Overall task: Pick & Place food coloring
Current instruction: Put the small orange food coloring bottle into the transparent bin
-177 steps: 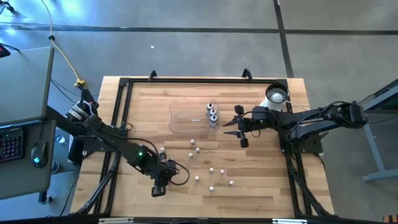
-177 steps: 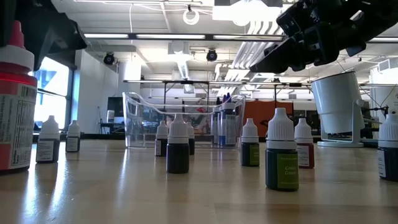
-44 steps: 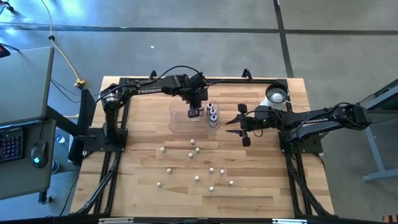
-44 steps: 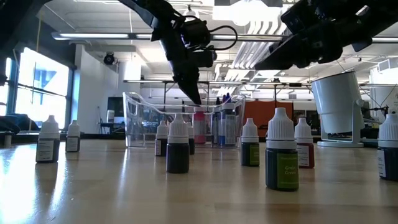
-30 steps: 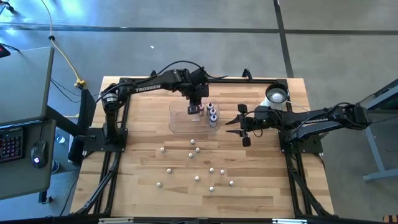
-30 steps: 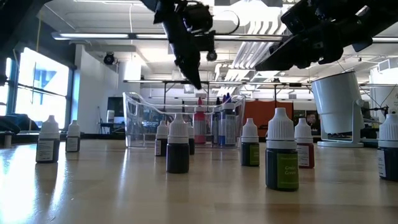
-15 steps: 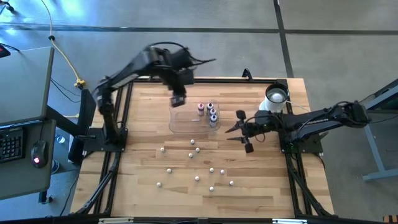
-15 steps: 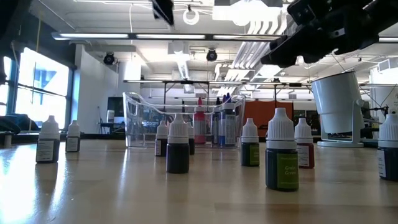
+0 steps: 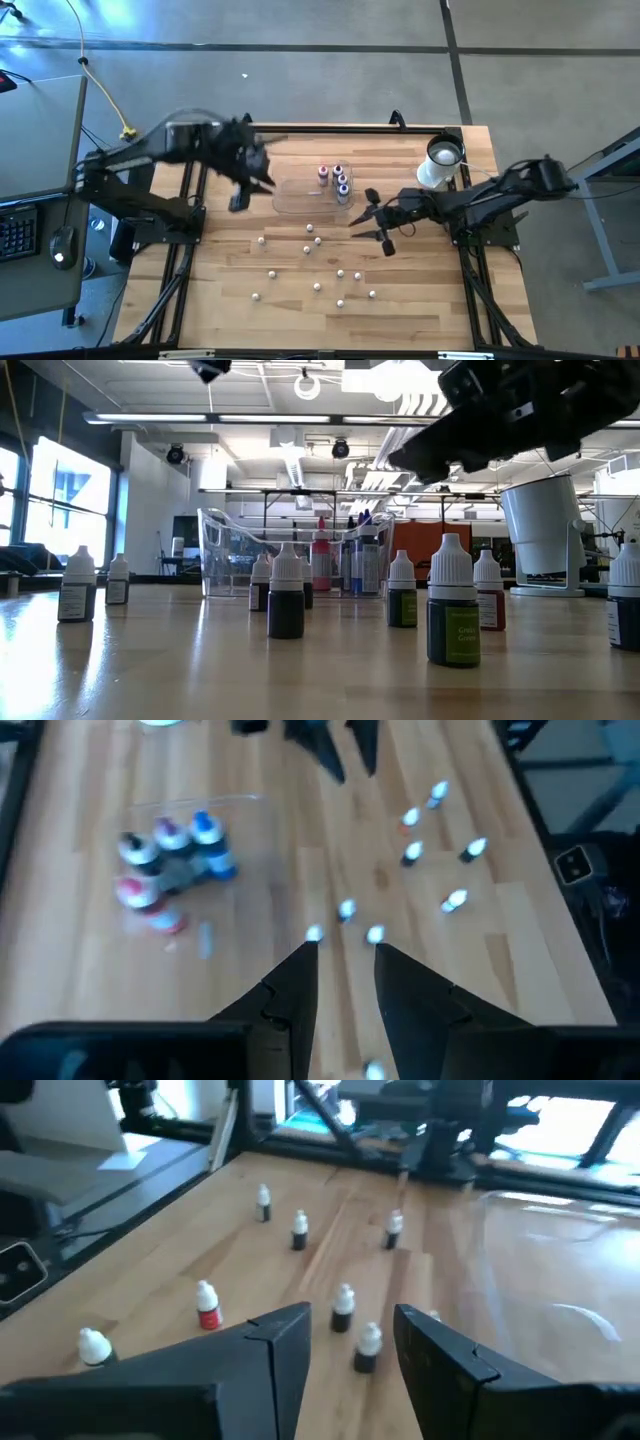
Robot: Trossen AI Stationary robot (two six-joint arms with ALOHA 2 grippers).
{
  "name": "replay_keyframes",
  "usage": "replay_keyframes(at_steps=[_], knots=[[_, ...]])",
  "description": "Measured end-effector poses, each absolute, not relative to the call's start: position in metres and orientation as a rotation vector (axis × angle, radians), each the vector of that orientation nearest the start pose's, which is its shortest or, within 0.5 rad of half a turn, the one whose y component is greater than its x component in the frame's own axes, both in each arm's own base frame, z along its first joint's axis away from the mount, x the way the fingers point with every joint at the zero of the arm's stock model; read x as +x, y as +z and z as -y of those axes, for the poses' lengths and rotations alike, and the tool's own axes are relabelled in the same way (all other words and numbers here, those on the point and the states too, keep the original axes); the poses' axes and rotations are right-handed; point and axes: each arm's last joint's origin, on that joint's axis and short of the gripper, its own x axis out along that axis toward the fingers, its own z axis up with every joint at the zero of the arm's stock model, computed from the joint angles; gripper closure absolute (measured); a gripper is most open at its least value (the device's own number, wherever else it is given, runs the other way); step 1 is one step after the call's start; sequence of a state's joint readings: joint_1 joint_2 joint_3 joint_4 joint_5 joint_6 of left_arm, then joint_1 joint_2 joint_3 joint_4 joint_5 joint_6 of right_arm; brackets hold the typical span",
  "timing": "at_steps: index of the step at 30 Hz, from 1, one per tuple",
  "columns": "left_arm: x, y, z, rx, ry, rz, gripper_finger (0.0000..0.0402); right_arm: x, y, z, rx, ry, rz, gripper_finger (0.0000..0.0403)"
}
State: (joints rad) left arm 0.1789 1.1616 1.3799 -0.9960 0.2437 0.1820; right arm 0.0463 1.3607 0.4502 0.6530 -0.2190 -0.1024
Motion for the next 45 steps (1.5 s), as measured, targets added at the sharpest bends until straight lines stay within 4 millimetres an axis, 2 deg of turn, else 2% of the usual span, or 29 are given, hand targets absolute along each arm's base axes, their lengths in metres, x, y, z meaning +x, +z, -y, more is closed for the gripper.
replay_keyframes(at_steps=[4, 6, 9, 15, 18, 20, 25, 29, 35, 45], knots=[[0.209, 0.335, -0.020, -0.062, -0.082, -0.676, 0.0302, 0.280, 0.185, -0.023, -0.071, 0.319, -0.286, 0.0265], [0.209, 0.307, -0.018, -0.117, -0.047, -0.705, 0.0302, 0.293, 0.191, -0.028, -0.072, 0.333, -0.363, 0.0265], [0.206, 0.279, -0.012, -0.168, -0.017, -0.791, 0.0302, 0.306, 0.203, -0.035, -0.069, 0.342, -0.526, 0.0265], [0.207, 0.262, -0.007, -0.176, 0.081, -0.827, 0.0302, 0.310, 0.247, -0.056, -0.037, 0.331, -0.812, 0.0265], [0.207, 0.263, -0.005, -0.163, 0.088, -0.818, 0.0302, 0.308, 0.267, -0.071, -0.025, 0.353, -0.854, 0.0265], [0.206, 0.262, -0.005, -0.163, 0.089, -0.825, 0.0302, 0.305, 0.270, -0.079, 0.025, 0.352, -0.872, 0.0265], [0.207, 0.263, -0.005, -0.166, 0.083, -0.813, 0.0302, 0.302, 0.255, -0.100, 0.101, 0.297, -0.981, 0.0265], [0.209, 0.265, -0.005, -0.163, 0.078, -0.789, 0.0302, 0.311, 0.229, -0.113, 0.077, 0.306, -1.062, 0.0265], [0.210, 0.266, -0.005, -0.163, 0.069, -0.776, 0.0302, 0.322, 0.193, -0.118, 0.061, 0.295, -1.174, 0.0265], [0.210, 0.266, -0.005, -0.163, 0.069, -0.776, 0.0302, 0.328, 0.173, -0.121, 0.079, 0.326, -1.230, 0.0265]])
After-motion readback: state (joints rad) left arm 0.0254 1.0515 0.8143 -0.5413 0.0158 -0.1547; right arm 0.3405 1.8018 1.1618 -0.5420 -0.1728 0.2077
